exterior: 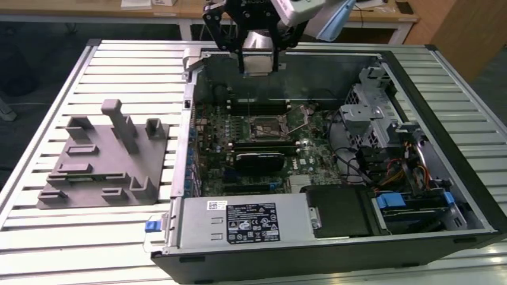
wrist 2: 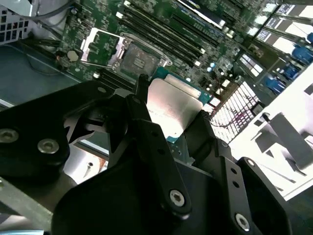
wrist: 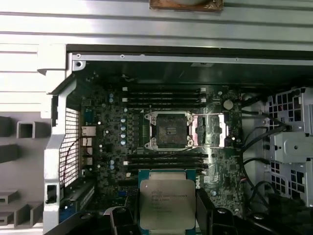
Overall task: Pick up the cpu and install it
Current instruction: 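Pick up the cpu and move it towards the insertion slot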
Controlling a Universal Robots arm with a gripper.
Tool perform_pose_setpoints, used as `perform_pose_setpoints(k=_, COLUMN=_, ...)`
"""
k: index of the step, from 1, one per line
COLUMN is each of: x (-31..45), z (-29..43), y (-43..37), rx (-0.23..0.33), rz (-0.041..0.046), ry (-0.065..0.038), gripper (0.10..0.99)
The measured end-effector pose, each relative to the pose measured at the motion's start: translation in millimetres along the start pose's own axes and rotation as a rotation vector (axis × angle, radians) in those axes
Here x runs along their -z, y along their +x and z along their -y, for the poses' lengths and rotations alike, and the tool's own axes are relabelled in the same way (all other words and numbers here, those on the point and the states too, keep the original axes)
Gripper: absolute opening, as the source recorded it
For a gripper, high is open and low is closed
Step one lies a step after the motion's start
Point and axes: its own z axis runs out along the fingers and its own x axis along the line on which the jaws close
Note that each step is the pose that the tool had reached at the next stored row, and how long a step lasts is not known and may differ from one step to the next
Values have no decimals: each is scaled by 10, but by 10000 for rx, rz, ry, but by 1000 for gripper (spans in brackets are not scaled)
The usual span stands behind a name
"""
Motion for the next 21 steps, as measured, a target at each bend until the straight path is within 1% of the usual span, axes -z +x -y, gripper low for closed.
perform_pose_setpoints(k=7, x=-43, z=-5, y=-194, rx=-2, rz=-17, ry=0, gripper=541)
perform_pose_setpoints(k=13, x=-106, z=-6, y=-338, rx=-4, rz=-39, ry=0, gripper=541)
perform_pose_setpoints(k=16, x=-152, z=-4, y=-396, rx=-3, rz=-52, ry=4, gripper=541)
perform_pose_setpoints(k=21, x=-240, z=0, y=-452, rx=-5, rz=-81, ry=25, gripper=541)
